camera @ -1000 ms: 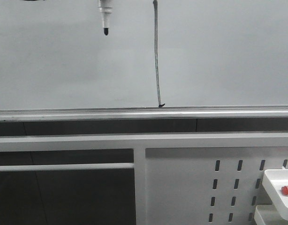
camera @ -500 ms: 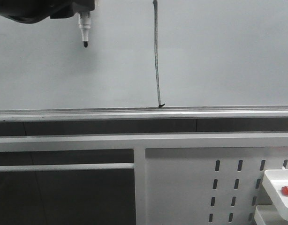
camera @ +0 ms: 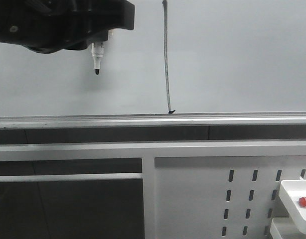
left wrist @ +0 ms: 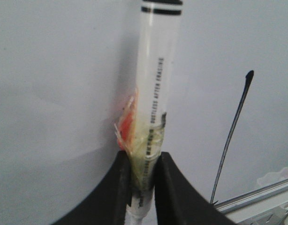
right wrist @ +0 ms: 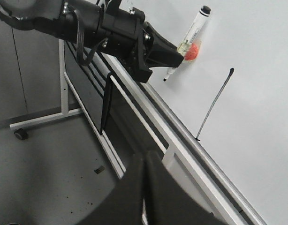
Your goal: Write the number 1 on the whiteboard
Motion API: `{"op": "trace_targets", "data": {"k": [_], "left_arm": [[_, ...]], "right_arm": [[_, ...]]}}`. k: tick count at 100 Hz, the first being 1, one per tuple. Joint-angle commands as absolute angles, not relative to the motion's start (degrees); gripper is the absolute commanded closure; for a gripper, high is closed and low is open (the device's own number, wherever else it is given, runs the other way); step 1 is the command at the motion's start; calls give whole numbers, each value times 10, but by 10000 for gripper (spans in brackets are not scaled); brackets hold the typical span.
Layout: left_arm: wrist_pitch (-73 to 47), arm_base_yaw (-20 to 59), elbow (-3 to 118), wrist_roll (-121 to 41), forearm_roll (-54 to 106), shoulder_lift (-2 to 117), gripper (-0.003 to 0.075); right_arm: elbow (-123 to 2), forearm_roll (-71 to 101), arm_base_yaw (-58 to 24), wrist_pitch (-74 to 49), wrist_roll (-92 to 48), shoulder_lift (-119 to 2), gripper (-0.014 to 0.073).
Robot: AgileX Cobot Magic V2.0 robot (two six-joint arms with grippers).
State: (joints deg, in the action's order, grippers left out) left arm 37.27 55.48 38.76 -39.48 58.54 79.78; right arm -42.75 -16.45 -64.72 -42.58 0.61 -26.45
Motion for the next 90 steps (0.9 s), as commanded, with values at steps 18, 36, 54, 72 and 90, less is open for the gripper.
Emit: {"op": "trace_targets", "data": {"k": [18,36,54,72,90], "left_arm": [[440,541,403,-359,541,797,740],[397,510,403,-297,492,798,740],[381,491,403,-290,490,798,740],[379,491,403,-290,473,798,740],[384,491,403,-290,473,798,740]], "right_arm": [[-440,-180,-649,-388,16,-267,643],[-440,-180,-649,-388,16,-268,643],[-440,-180,-649,-388,16,-268,643],[-440,-180,-649,-388,16,-268,643],[-440,-180,-649,-387,16,-268,643]]}}
